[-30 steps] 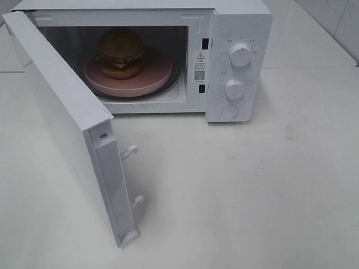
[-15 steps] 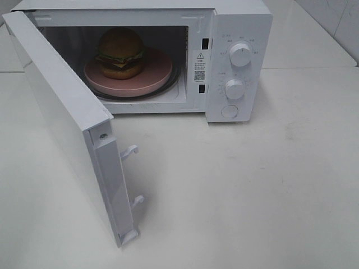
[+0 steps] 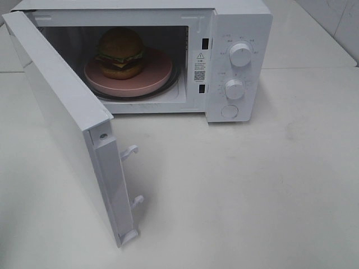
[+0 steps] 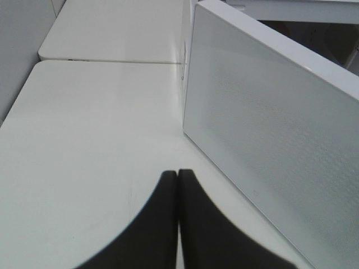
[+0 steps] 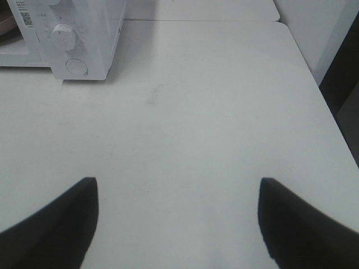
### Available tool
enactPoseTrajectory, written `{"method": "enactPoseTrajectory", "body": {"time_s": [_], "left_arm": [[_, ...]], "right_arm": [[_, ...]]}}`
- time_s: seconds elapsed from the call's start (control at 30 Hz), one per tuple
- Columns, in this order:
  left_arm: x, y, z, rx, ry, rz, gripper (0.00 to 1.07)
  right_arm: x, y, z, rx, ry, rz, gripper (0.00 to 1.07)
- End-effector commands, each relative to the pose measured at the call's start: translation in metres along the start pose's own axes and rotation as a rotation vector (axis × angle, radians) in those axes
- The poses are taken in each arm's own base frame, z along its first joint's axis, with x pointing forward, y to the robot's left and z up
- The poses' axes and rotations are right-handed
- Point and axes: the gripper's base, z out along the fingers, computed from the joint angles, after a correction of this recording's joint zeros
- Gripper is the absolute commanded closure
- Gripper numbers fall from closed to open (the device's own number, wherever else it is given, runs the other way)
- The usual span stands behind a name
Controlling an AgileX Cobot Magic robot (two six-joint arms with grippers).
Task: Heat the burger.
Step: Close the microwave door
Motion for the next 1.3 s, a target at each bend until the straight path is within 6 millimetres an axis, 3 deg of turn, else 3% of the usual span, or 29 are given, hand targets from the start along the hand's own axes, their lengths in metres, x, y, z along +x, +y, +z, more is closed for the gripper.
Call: {"method": "enactPoseTrajectory", "body": {"time_s": [0.03, 0.13, 0.4, 0.87, 1.3], "left_arm": [[0.001, 0.004, 0.019, -0.016, -0.057, -0.015, 1.07], [0.002, 0.004, 0.023, -0.020, -0.068, -0.017, 1.07], [0.014, 0.015, 0.060, -0.081, -0.290, 0.017, 1.07], [0.031, 0.021, 0.097, -0.105, -0.315, 0.035, 1.07], [0.047, -0.009, 0.141, 0.099, -0.200, 0.131, 1.07]], "right_arm": [[0.003, 0.000, -0.004, 0.004, -0.026, 0.017, 0.31], [0.003, 0.000, -0.004, 0.004, -0.026, 0.017, 0.31], [0.003, 0.000, -0.004, 0.004, -0.026, 0.017, 0.31], [0.003, 0.000, -0.004, 0.004, -0.026, 0.017, 0.31], [0.003, 0.000, -0.004, 0.004, -0.026, 0.017, 0.31]]}}
